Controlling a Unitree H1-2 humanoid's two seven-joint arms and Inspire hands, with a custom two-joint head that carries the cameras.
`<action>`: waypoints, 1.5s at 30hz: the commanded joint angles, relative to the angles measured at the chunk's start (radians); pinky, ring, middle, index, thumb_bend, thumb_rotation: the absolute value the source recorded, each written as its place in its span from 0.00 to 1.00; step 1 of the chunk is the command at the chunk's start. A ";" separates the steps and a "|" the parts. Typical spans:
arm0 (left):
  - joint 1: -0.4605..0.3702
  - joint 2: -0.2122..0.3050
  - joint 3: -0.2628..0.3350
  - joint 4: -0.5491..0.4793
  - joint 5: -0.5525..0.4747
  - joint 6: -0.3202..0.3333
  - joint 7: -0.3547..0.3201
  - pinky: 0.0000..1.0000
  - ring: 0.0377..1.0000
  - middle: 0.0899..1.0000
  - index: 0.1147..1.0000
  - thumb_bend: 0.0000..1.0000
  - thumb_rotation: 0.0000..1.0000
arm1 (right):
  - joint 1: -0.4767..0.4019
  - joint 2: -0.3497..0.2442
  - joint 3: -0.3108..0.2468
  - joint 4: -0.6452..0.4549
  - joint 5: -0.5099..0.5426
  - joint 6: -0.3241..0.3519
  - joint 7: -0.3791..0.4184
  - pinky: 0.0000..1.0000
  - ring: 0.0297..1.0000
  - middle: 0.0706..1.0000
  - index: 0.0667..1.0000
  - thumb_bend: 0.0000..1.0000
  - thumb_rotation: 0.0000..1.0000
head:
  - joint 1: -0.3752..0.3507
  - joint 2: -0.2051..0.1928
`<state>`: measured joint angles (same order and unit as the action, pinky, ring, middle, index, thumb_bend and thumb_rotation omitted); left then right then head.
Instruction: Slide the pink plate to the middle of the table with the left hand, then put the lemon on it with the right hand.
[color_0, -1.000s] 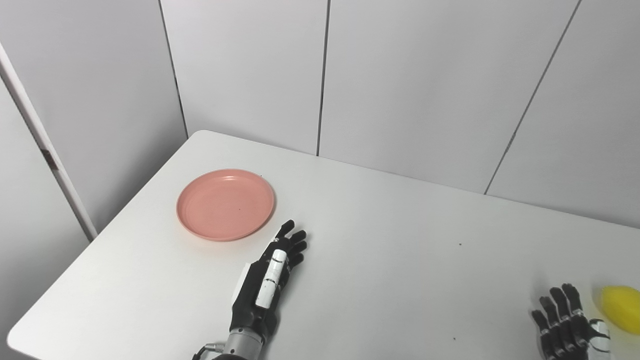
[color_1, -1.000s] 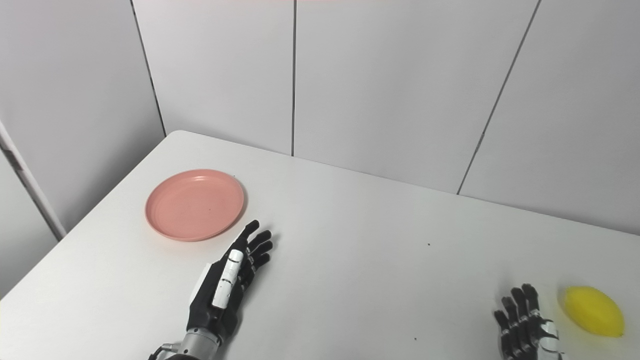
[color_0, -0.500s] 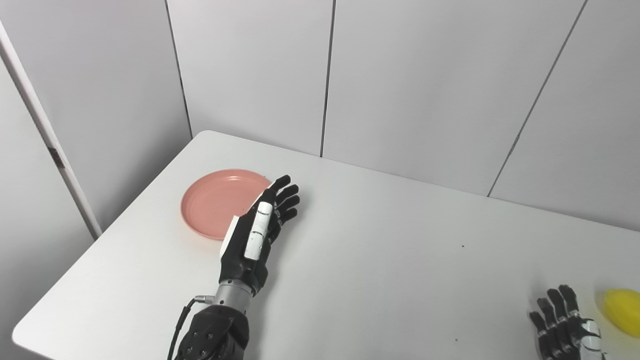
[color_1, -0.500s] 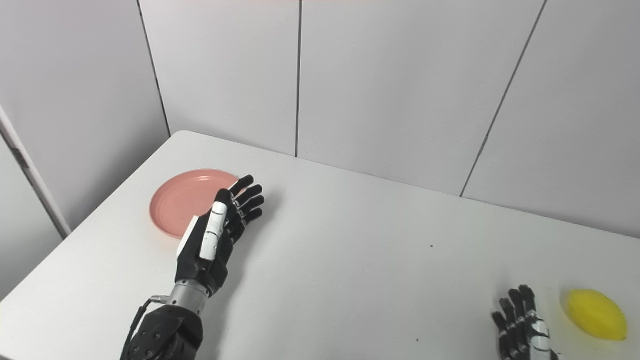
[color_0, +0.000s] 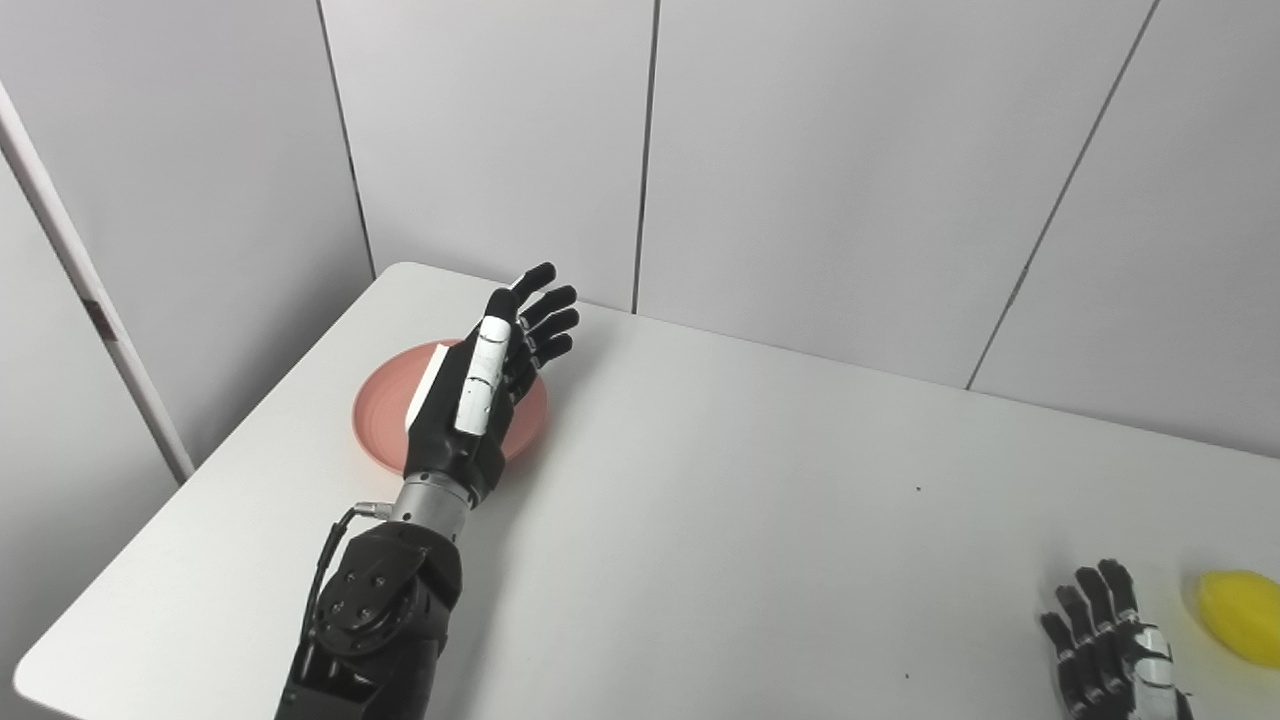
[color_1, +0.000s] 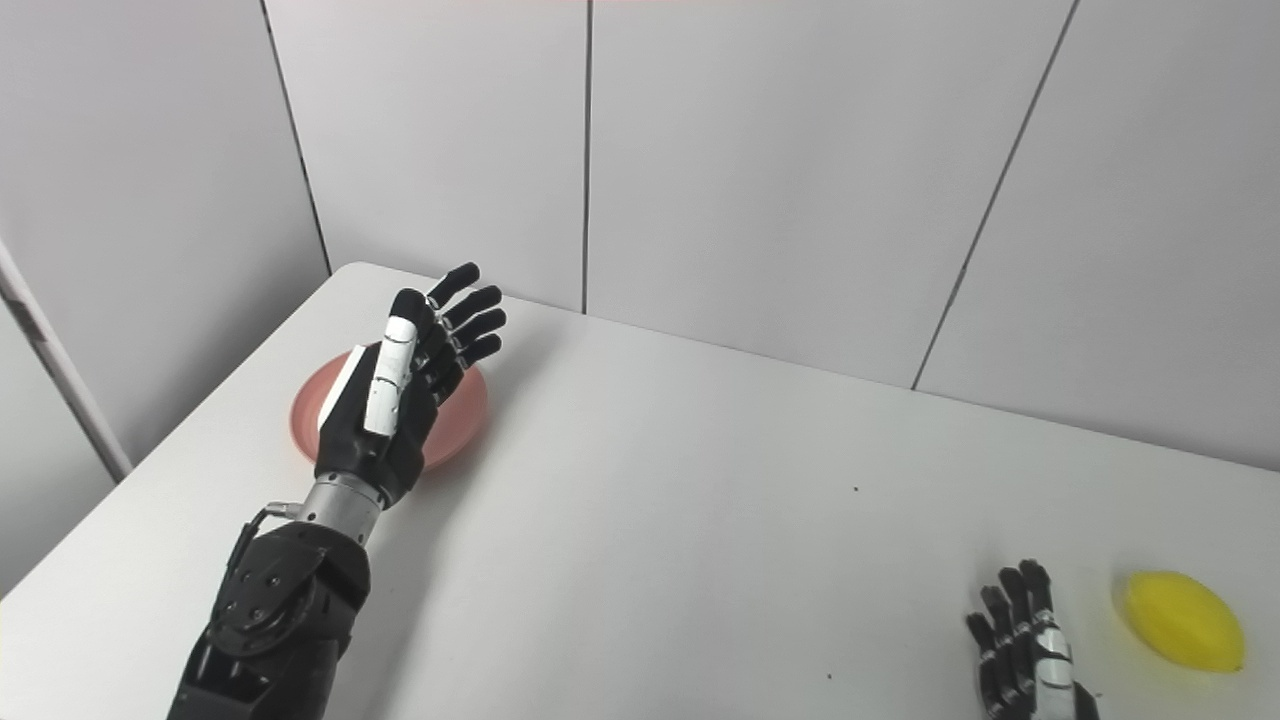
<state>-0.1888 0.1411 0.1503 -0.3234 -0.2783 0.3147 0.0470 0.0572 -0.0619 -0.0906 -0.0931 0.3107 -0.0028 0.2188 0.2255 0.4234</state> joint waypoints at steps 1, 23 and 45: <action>-0.058 0.038 0.020 0.020 0.005 -0.069 -0.029 0.85 0.83 0.82 0.81 0.88 0.89 | 0.038 0.039 0.021 0.040 0.005 -0.038 -0.001 1.00 1.00 1.00 1.00 0.60 0.90 | -0.002 0.000; -0.270 0.215 0.164 0.398 -0.089 -0.274 -0.176 0.76 0.77 0.74 0.75 0.92 0.83 | 0.043 0.038 0.029 0.034 -0.008 -0.037 0.000 1.00 1.00 1.00 1.00 0.58 0.91 | -0.010 -0.005; -0.388 0.346 0.254 0.789 -0.140 -0.410 -0.276 0.78 0.78 0.71 0.75 0.93 0.82 | 0.045 0.038 0.024 0.040 -0.001 -0.037 0.001 1.00 1.00 0.99 1.00 0.53 0.89 | -0.011 -0.002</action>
<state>-0.5169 0.4440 0.3957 0.4714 -0.4088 -0.0373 -0.2054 0.0640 -0.0496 -0.0780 -0.1014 0.2930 -0.0029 0.2113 0.2163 0.4188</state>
